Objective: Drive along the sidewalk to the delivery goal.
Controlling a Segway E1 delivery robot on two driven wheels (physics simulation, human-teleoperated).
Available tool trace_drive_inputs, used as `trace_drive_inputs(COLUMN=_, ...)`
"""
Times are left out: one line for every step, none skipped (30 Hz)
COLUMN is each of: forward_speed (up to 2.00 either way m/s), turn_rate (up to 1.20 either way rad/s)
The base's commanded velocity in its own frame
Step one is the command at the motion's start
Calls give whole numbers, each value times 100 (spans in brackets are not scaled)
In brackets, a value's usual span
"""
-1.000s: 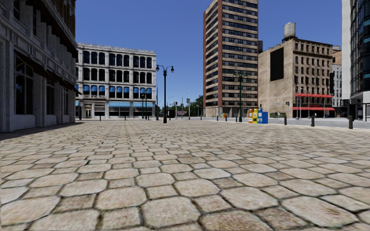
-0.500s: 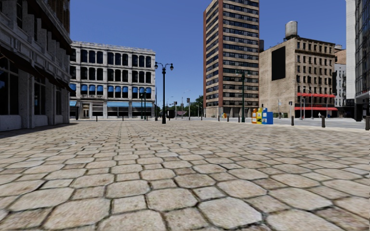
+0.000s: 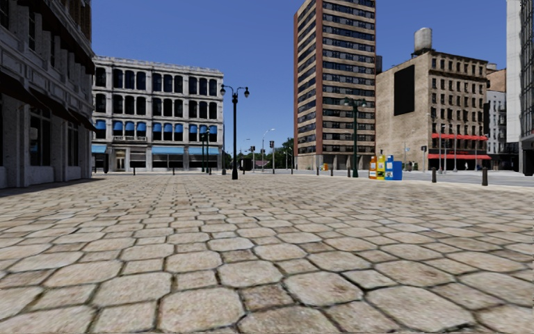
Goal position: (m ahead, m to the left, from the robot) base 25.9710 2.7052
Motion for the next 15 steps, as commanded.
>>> trace_drive_inputs(forward_speed=200, turn_rate=0)
trace_drive_inputs(forward_speed=200, turn_rate=0)
trace_drive_inputs(forward_speed=200, turn_rate=0)
trace_drive_inputs(forward_speed=200, turn_rate=0)
trace_drive_inputs(forward_speed=200, turn_rate=0)
trace_drive_inputs(forward_speed=200, turn_rate=0)
trace_drive_inputs(forward_speed=200, turn_rate=0)
trace_drive_inputs(forward_speed=200, turn_rate=0)
trace_drive_inputs(forward_speed=200, turn_rate=0)
trace_drive_inputs(forward_speed=200, turn_rate=0)
trace_drive_inputs(forward_speed=200, turn_rate=0)
trace_drive_inputs(forward_speed=200, turn_rate=0)
trace_drive_inputs(forward_speed=200, turn_rate=0)
trace_drive_inputs(forward_speed=200, turn_rate=0)
trace_drive_inputs(forward_speed=200, turn_rate=0)
